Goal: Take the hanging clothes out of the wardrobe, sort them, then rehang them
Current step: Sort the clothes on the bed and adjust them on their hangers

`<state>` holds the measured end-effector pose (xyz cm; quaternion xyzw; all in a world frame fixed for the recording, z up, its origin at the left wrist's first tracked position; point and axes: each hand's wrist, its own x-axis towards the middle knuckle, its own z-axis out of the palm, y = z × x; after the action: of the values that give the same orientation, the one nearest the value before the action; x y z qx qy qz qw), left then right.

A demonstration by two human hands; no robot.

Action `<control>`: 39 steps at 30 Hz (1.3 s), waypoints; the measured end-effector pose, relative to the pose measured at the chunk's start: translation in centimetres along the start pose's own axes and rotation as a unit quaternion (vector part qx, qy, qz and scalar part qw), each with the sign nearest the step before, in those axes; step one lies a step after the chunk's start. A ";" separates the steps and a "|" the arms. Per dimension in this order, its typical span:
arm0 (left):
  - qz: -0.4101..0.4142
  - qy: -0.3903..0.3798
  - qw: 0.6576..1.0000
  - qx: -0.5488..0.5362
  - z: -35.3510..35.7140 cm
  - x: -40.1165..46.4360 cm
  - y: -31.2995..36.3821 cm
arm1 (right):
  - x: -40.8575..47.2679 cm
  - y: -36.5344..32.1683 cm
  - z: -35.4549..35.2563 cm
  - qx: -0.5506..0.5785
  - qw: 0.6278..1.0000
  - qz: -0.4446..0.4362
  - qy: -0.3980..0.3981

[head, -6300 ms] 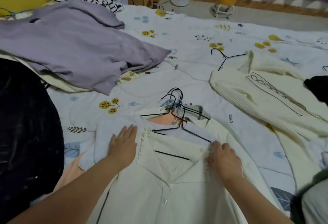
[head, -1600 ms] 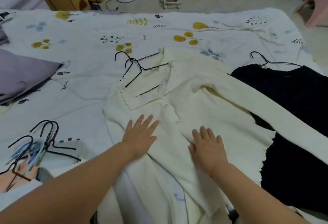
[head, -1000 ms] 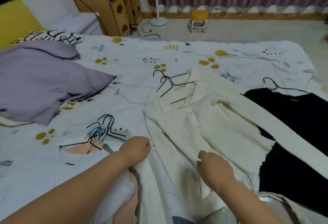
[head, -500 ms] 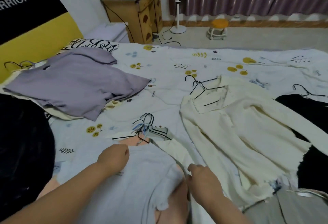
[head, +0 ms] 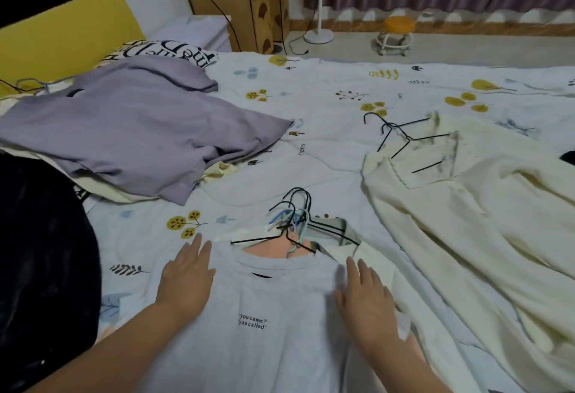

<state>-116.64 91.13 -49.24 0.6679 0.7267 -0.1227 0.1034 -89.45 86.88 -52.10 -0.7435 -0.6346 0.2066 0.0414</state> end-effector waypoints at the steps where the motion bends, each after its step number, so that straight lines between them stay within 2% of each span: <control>1: 0.002 0.007 1.000 -0.002 0.5 0.9 -0.5 | 0.4 -0.1 0.5 -0.009 1.000 0.003 -0.017; 4: 0.022 0.025 0.999 0.015 1.5 3.2 -1.5 | 1.6 -0.2 1.5 -0.082 0.996 0.003 -0.025; 9: 0.029 0.010 0.999 0.032 2.3 5.5 -2.4 | 1.9 -0.1 3.3 -0.064 0.992 -0.057 0.093; 15: 0.081 0.120 0.984 -0.104 0.1 3.6 -3.6 | 0.1 -1.0 2.1 -0.086 0.976 -0.064 0.188; 16: 0.092 0.139 0.979 -0.117 -0.5 2.9 -3.8 | -0.4 -1.0 1.7 -0.077 0.978 -0.065 0.185; 18: 0.104 0.161 0.971 -0.143 -1.9 1.2 -4.3 | -1.5 -1.1 1.0 -0.035 0.991 -0.053 0.119; 21: 0.116 0.196 0.957 -0.181 -3.5 -1.6 -4.7 | -3.1 -1.2 -0.7 0.015 0.994 -0.049 0.097; 25: 0.108 0.225 0.946 -0.207 -6.9 -6.1 -5.1 | -6.5 -2.2 -5.4 0.005 0.992 -0.064 0.112; 31: 0.081 0.272 0.925 -0.252 -13.2 -14.1 -4.4 | -12.0 -3.4 -14.0 0.063 0.943 -0.130 0.299; 39: 0.112 0.401 0.882 -0.220 -22.4 -27.3 -2.3 | -22.2 -3.2 -25.0 0.150 0.939 -0.133 0.278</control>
<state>-116.26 72.21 -19.30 0.6972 0.6344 0.3315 -0.0393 -85.88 71.20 -22.59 -0.6650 -0.6531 0.0768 0.3540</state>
